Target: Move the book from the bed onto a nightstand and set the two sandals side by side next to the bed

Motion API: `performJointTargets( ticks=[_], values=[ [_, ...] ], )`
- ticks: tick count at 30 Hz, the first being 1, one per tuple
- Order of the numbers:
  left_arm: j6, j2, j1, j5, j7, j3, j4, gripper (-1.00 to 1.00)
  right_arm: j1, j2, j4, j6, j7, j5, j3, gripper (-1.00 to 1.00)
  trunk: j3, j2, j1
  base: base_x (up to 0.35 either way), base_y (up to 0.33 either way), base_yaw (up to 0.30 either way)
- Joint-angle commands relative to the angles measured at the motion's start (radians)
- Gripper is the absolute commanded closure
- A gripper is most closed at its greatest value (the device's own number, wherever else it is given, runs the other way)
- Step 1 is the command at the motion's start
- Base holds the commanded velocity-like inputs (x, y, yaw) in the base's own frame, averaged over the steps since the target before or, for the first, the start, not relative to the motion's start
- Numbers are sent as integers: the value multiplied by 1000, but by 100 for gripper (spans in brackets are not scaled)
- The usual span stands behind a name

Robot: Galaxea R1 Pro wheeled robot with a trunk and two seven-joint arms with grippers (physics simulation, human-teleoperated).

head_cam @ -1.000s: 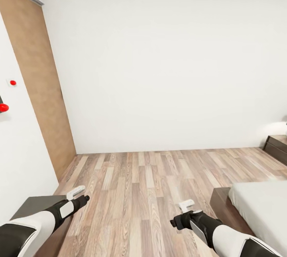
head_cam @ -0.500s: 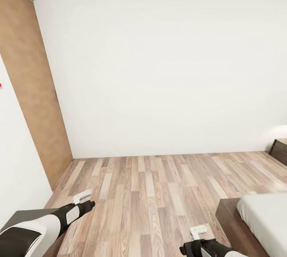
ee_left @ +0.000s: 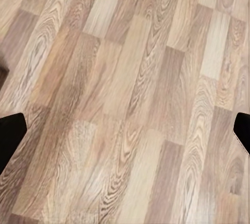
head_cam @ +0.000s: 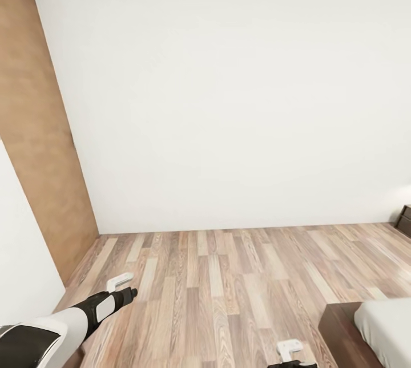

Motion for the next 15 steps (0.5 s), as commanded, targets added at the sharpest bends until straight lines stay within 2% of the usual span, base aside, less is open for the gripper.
performJointTargets(
  ticks=[1, 9, 15],
  values=[
    [3, -3, 0, 9, 1, -9, 1, -100, 0, -3, -1, 5, 3, -11, 8, -100, -1, -1, 1, 345, 0, 27],
    [2, -22, 3, 7, 2, -8, 1, -100, 0, -10, -1, 6, 2, -15, 8, -100, -8, -1, 1, 345, 0, 53],
    [1, -22, 9, 7, 4, -9, 1, -100, 0, -12, -1, 9, 0, -51, 8, -100, -9, -1, 1, 345, 0, 18]
  ],
)
